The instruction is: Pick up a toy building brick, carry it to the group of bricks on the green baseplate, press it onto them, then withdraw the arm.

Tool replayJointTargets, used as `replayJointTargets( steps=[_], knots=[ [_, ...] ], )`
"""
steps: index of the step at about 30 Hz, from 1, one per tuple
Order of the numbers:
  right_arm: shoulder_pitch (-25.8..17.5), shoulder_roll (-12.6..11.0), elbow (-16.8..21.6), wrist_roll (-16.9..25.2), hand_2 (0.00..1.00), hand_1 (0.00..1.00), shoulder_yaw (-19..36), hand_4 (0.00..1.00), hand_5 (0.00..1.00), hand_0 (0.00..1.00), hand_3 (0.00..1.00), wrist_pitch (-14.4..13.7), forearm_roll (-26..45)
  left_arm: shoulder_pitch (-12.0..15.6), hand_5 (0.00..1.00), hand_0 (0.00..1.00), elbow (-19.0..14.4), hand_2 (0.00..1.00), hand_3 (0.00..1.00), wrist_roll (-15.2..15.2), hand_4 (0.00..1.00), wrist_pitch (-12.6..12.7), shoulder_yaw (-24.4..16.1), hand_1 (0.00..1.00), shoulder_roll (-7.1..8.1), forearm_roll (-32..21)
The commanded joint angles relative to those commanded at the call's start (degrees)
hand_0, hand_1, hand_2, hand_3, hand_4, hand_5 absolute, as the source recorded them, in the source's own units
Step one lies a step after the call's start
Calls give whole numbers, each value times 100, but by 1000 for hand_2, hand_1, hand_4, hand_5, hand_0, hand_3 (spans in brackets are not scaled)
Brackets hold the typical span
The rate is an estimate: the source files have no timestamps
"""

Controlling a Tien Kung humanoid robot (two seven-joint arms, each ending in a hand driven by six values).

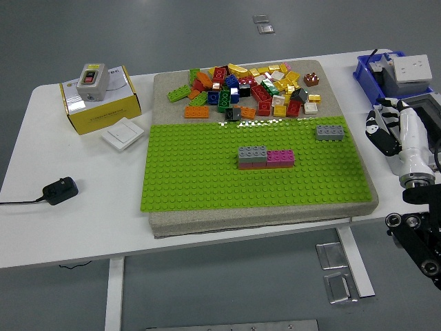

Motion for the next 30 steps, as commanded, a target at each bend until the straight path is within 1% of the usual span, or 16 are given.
replayJointTargets(
  steps=[5, 6, 11, 12, 16, 17, 18, 23, 24, 28, 29, 30],
  knots=[
    [-156, 23, 263, 249, 735, 537, -197, 499, 368, 389, 706, -121, 346, -13, 639, 663, 0, 581, 598, 78, 189, 5, -123, 662, -32, 168],
    [-189, 18, 301, 274, 666, 476, -253, 488, 368, 406, 685, -129, 417, -23, 643, 663, 0, 582, 599, 95, 194, 7, -156, 662, -37, 215],
    [-250, -55, 398, 396, 666, 476, -511, 488, 368, 406, 685, -64, 996, -52, 643, 663, 0, 582, 599, 88, 194, 8, -143, 662, -51, 234],
    [-246, -63, 399, 391, 643, 465, -535, 477, 359, 457, 698, -48, 1073, -53, 644, 663, 0, 583, 599, 81, 197, 7, -129, 661, -52, 220],
    [-88, -170, 294, 12, 643, 465, -641, 477, 359, 457, 698, 200, 783, -47, 644, 663, 0, 583, 599, 76, 197, 7, -106, 661, -54, 182],
    [3, -227, 222, -105, 643, 465, -696, 477, 359, 457, 698, 276, 662, -45, 644, 663, 0, 583, 599, 81, 197, 8, -114, 661, -53, 186],
    [128, -300, 116, -258, 827, 750, -779, 486, 347, 642, 746, 358, 500, -44, 643, 663, 0, 585, 600, 86, 200, 8, -122, 662, -50, 191],
    [611, -496, -313, -760, 827, 750, -1197, 486, 347, 642, 746, 554, -87, -77, 643, 663, 0, 585, 600, 95, 200, 13, -128, 662, -42, 209],
    [699, -518, -386, -821, 839, 761, -1292, 493, 350, 672, 747, 576, -202, -92, 645, 663, 0, 585, 601, 98, 202, 14, -123, 662, -46, 212],
    [1006, -585, -646, -997, 839, 761, -1645, 493, 350, 672, 747, 653, -590, -163, 645, 663, 0, 585, 601, 114, 202, 17, -88, 662, -79, 227],
    [1133, -632, -755, -1072, 839, 761, -1788, 493, 350, 672, 747, 710, -728, -183, 645, 663, 0, 585, 601, 123, 202, 17, -75, 662, -88, 236],
    [1219, -666, -830, -1125, 878, 787, -1895, 502, 350, 723, 790, 754, -823, -194, 645, 663, 0, 586, 602, 129, 205, 16, -70, 662, -92, 245]
  ],
)
